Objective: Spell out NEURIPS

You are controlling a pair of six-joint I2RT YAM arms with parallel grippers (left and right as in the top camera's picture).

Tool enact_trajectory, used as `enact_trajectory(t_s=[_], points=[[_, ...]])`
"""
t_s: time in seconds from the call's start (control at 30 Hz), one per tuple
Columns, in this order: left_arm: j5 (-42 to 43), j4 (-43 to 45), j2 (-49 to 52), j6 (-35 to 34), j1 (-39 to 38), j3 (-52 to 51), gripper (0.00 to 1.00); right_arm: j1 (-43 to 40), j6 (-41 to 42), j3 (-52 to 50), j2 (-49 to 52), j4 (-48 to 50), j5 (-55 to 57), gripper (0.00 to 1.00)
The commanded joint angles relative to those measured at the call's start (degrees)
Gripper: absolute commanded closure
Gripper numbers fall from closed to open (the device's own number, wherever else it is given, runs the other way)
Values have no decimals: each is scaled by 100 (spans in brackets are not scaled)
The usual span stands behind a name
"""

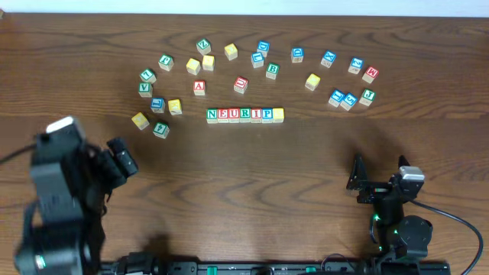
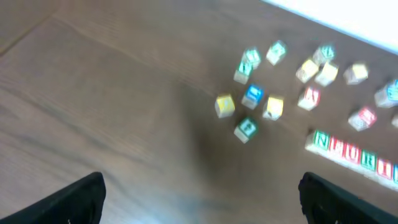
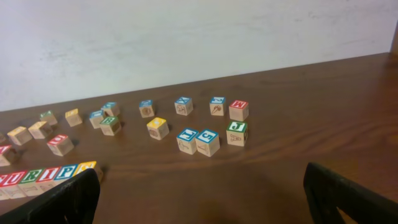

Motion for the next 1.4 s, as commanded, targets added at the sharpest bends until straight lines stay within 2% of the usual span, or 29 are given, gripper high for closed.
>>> enact_trajectory(t_s=[0.0,0.23,0.37,0.47,0.77,1.37], points=[[-39,957,-868,17,186,-1290,2,-46,-85,-24,-44,0,-35,1],[-37,3790,-2404,70,199,-3794,2,-46,-85,-22,-44,0,-33,1],[-37,4833,-3067,282,197,-4822,3,-46,-85,-22,-44,0,-35,1],[-37,5239,-3510,437,197,-5346,2,-46,-85,-22,-44,0,-35,1],[-37,5427,-4439,837,192,-6151,2,-46,-85,-22,-44,0,-35,1],[-15,5296,-4424,850,192,-6400,3,-46,-85,-24,-44,0,-33,1]])
